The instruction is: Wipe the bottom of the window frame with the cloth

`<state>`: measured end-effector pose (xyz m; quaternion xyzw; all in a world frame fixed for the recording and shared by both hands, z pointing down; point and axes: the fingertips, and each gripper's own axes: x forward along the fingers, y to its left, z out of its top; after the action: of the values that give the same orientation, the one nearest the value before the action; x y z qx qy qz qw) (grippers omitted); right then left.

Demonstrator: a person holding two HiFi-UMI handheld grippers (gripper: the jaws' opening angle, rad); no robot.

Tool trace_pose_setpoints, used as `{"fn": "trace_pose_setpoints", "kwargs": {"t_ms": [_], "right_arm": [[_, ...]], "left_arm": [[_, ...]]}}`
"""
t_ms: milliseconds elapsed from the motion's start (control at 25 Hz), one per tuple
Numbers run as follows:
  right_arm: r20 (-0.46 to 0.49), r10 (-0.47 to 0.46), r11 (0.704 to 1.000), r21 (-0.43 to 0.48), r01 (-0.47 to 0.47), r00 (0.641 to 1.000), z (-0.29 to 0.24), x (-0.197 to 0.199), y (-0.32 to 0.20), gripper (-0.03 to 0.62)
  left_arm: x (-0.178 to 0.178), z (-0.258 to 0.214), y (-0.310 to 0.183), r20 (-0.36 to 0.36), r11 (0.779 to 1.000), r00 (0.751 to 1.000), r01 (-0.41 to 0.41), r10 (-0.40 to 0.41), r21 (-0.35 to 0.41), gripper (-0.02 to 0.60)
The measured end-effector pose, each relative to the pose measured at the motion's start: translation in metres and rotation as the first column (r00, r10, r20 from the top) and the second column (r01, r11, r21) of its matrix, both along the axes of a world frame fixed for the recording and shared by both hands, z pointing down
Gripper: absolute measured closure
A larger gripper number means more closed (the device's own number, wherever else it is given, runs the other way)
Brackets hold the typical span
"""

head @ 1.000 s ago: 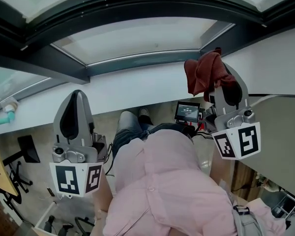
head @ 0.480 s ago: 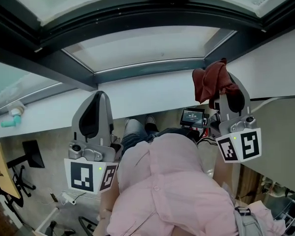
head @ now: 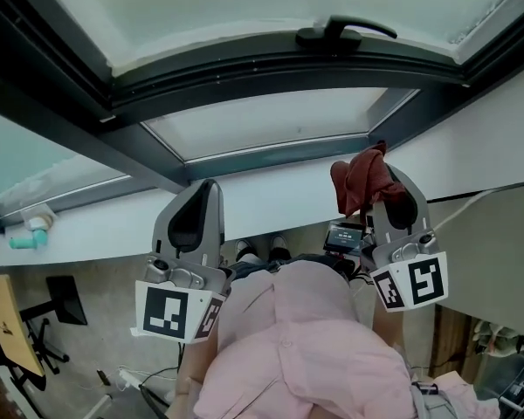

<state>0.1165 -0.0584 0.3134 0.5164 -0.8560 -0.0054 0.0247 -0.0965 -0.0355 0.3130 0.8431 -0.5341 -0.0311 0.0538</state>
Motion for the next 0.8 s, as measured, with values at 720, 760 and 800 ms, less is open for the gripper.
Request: {"fn": "trace_pose_setpoints", "kwargs": {"t_ms": [720, 760, 800], "right_arm": [[0.034, -0.130, 0.990, 0.060, 0.128, 0.991, -0.020, -0.165, -0.021, 0.536], [0.027, -0.136, 0.988, 0.070, 0.134, 0.990, -0.024, -0.173, -0.024, 0.536], [0.018, -0.143, 0.987, 0.079, 0.141, 0.990, -0.029, -0.181, -0.028, 0.536]], "left_arm": [[-0.011, 0.040, 0.027, 0.037, 0.962, 0.965, -0.256, 0.260, -0.101, 0.584], [-0.017, 0.042, 0.028, 0.030, 0.962, 0.967, -0.250, 0.254, -0.106, 0.584], [-0.022, 0.043, 0.027, 0.023, 0.964, 0.968, -0.245, 0.248, -0.108, 0.584]]}}
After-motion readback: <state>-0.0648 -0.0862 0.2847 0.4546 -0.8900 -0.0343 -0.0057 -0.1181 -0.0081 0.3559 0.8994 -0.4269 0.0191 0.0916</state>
